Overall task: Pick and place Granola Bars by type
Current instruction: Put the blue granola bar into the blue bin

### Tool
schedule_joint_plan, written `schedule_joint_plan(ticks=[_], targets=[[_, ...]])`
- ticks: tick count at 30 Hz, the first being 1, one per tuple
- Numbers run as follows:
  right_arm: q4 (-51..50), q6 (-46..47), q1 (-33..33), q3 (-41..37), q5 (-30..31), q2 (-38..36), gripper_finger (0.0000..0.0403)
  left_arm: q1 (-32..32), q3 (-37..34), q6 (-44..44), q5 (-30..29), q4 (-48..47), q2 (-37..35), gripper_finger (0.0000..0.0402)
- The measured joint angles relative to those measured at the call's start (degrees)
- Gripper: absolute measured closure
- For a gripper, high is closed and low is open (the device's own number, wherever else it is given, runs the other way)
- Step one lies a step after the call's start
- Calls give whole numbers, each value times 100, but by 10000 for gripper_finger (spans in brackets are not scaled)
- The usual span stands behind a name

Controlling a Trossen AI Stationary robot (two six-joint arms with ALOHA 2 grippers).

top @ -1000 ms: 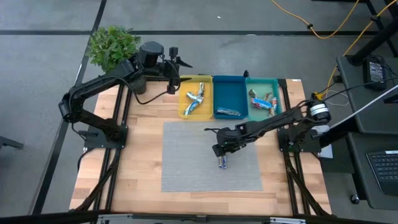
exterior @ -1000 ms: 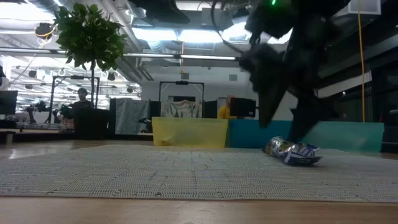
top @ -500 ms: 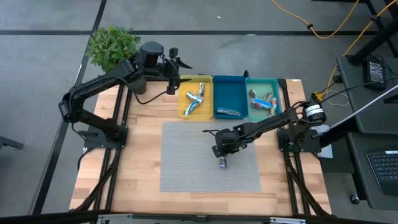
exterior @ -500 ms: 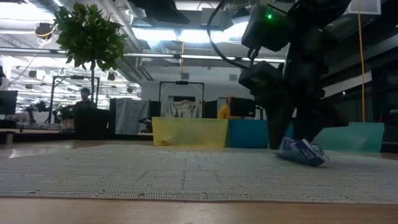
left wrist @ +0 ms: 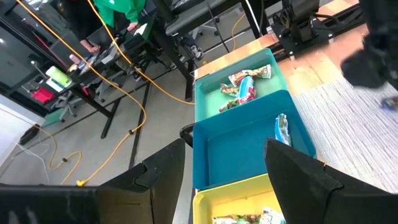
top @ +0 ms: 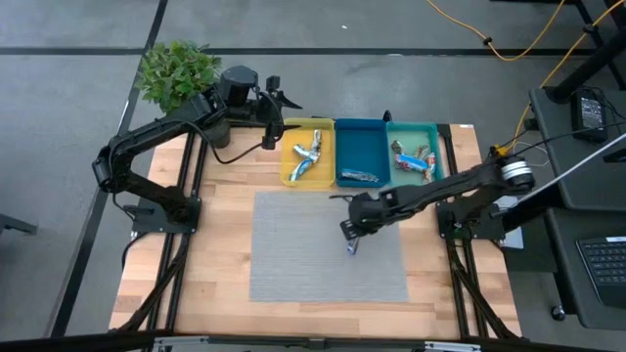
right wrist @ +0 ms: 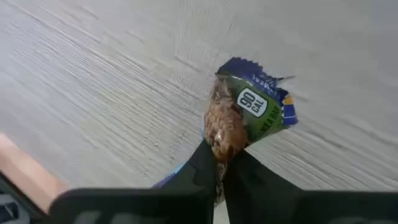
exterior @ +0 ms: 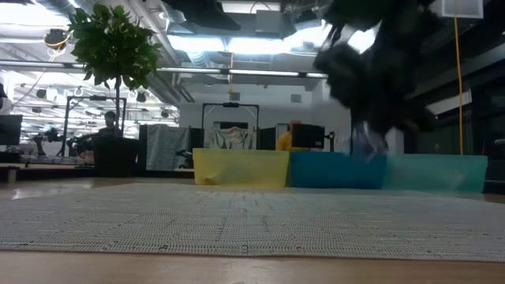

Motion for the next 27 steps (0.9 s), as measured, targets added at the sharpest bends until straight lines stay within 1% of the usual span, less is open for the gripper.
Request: schedule_joint_plan(ticks=[4,7,10,14,18,20,23,27], targets=[[-420,-153,0,0,411,-861,375,0,0,0,0,-2,0,190],[-412,-732,0,2,689,-1557,372,0,0,0,0,-2,1,190],[-540,-1261,0,105,1005,-2175,383,-2,0,-2,0,-2,2,190],[-731,-2101,0,319,1399,-2756,388,0,0,-58,0,-4,2,190],[-843,-2672,-72,406,1815,-3100,374,-2,0,-134,0,-3,2,190],[-865,-2918,-210,411,1810,-3183,371,-2,0,-159,0,-3,2,190],[-858,-3420,-577,413,1668,-3221,378,-2,0,-241,-2,-2,2,190],[-720,-4174,-1478,413,904,-3217,389,-7,0,-271,-2,0,2,190]])
